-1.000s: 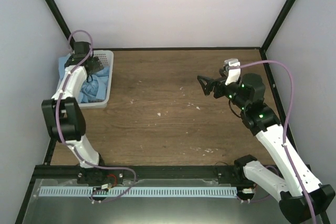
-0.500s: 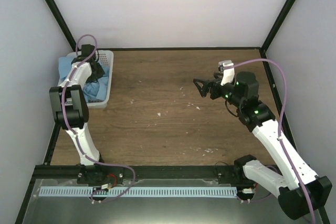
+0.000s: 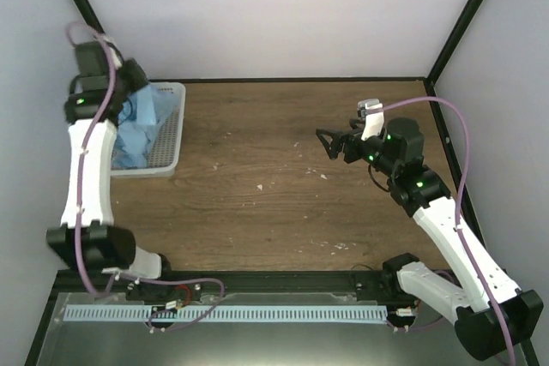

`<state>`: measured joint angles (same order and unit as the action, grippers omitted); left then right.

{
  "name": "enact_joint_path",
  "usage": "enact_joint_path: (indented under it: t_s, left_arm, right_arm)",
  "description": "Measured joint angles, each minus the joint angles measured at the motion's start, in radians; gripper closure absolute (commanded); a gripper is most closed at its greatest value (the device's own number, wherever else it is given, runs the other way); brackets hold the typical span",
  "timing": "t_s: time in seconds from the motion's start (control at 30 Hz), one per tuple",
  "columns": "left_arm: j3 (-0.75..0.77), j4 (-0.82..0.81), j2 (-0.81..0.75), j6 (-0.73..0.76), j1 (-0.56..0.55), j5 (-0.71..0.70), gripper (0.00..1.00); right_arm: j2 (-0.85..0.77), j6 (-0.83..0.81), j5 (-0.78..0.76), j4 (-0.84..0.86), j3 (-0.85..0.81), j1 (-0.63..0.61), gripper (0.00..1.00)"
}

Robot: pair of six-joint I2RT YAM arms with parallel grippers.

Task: Pin the brooch onto the clothing

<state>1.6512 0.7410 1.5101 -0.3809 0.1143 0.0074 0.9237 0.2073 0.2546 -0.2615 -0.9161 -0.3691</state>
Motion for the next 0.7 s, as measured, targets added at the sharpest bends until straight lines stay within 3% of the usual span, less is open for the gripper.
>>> enact_joint_path:
  t_s: [0.3,0.5,0.7]
  left_arm:
    - [0.343,-0.228,-0.281,-0.012,-0.002,0.27,1.0]
    - [0.647,-0.461,-0.232,-0.162,-0.004,0.527,1.0]
    - [0.757,-0.699,-0.154,-0.386,-0.037,0.681,1.0]
  right_arm:
    - [0.0,0.0,0.005,0.0,0.0,0.0,0.0]
    - [-0.003,0.0,0.002,0.001,0.0,0.0,0.0]
    - [-0.02,0.012,-0.019,0.001,0.0,0.0,0.0]
